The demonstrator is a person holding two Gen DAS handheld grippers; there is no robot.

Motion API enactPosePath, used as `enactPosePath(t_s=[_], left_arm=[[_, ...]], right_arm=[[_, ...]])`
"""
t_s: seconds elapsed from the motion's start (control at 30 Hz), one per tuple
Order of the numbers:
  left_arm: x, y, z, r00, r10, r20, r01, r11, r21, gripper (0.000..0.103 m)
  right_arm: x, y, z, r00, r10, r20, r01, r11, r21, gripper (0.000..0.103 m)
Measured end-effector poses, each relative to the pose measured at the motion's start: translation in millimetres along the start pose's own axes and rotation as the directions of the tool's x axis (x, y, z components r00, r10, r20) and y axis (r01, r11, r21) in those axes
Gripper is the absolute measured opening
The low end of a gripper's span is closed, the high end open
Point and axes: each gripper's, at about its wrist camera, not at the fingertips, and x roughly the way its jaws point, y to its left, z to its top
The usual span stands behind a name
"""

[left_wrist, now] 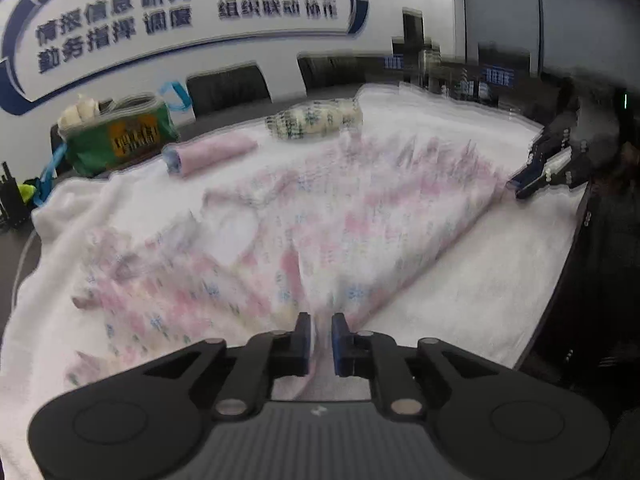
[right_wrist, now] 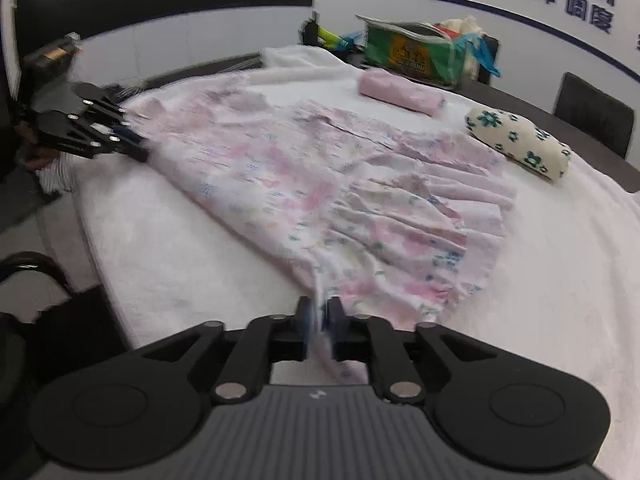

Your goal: Fold clothes

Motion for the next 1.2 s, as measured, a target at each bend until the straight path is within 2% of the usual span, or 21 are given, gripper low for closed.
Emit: enactPosePath(t_s=[0.03,0.07,0.13,0.2,0.23,0.27,0.33,0.37,0.4,0.47,0.6,0.67,0.77,0.8,0.87,0.9,0.93,0.97,1.03,1.07,1.2], left_arm=[[-7,3,7,0.999,0.001,0.041,0.001,0.999,-0.039,0.017],[-8,4,15,0.997,0.008,0.073,-0.003,0.998,-0.066,0.02],[-6,3,30,0.992,0.018,0.127,-0.004,0.993,-0.114,0.02],[21,-8,38,0.994,-0.016,0.107,0.026,0.995,-0.095,0.02],[35,-14,41,0.995,-0.028,0.091,0.035,0.996,-0.081,0.02],[51,-20,39,0.998,-0.02,0.053,0.023,0.998,-0.052,0.016],[78,-23,31,0.999,0.022,-0.024,-0.023,0.999,-0.027,0.011],[87,-21,26,0.997,0.048,-0.052,-0.05,0.998,-0.027,0.011],[87,-16,21,0.997,0.064,-0.042,-0.065,0.997,-0.036,0.012],[84,-5,17,0.995,0.088,-0.04,-0.09,0.993,-0.073,0.013],[67,17,31,0.993,0.104,-0.048,-0.11,0.981,-0.162,0.014],[56,29,44,0.993,0.117,-0.019,-0.119,0.972,-0.203,0.026],[51,42,67,0.984,0.174,0.023,-0.167,0.969,-0.18,0.03],[55,44,77,0.981,0.191,0.013,-0.186,0.969,-0.162,0.032],[69,57,100,0.982,0.186,-0.035,-0.189,0.971,-0.145,0.048],[79,69,109,0.982,0.177,-0.058,-0.185,0.968,-0.168,0.051],[92,82,117,0.982,0.166,-0.093,-0.182,0.964,-0.196,0.061],[106,94,124,0.98,0.158,-0.124,-0.182,0.957,-0.224,0.062],[133,116,128,0.973,0.161,-0.164,-0.202,0.941,-0.273,0.062],[149,124,129,0.971,0.16,-0.18,-0.205,0.941,-0.271,0.062],[191,144,124,0.965,0.171,-0.199,-0.226,0.928,-0.296,0.06]], right_arm=[[-8,1,2,1.0,0.015,0.025,-0.015,1.0,0.0,0.029],[-15,3,7,0.997,0.016,0.071,-0.016,1.0,-0.002,0.031],[-19,10,22,0.986,0.019,0.163,-0.018,1.0,-0.007,0.031],[-6,19,38,0.977,0.042,0.211,-0.038,0.999,-0.019,0.031],[9,25,44,0.976,0.068,0.209,-0.061,0.997,-0.041,0.031],[24,30,50,0.975,0.092,0.201,-0.081,0.995,-0.063,0.029],[55,36,52,0.985,0.103,0.138,-0.089,0.991,-0.1,0.027],[65,34,49,0.992,0.075,0.102,-0.065,0.993,-0.096,0.027],[75,32,46,0.996,0.049,0.068,-0.043,0.995,-0.091,0.027],[72,15,33,0.997,0.06,0.055,-0.058,0.998,-0.036,0.035],[40,-9,23,0.993,0.036,0.112,-0.043,0.997,0.067,0.039],[26,-14,32,0.988,-0.008,0.152,-0.003,0.998,0.069,0.044],[19,-21,52,0.979,-0.085,0.186,0.081,0.996,0.029,0.049],[22,-23,60,0.977,-0.098,0.188,0.097,0.995,0.015,0.049],[31,-33,76,0.976,-0.109,0.188,0.113,0.993,-0.013,0.052],[37,-39,85,0.977,-0.108,0.184,0.115,0.993,-0.028,0.054],[44,-47,94,0.979,-0.101,0.175,0.109,0.993,-0.036,0.058],[51,-55,104,0.982,-0.093,0.166,0.102,0.994,-0.044,0.062],[68,-75,123,0.987,-0.083,0.136,0.087,0.996,-0.03,0.062],[77,-87,131,0.99,-0.081,0.117,0.083,0.997,-0.007,0.062],[121,-126,148,0.998,-0.051,0.036,0.05,0.998,0.029,0.062]])
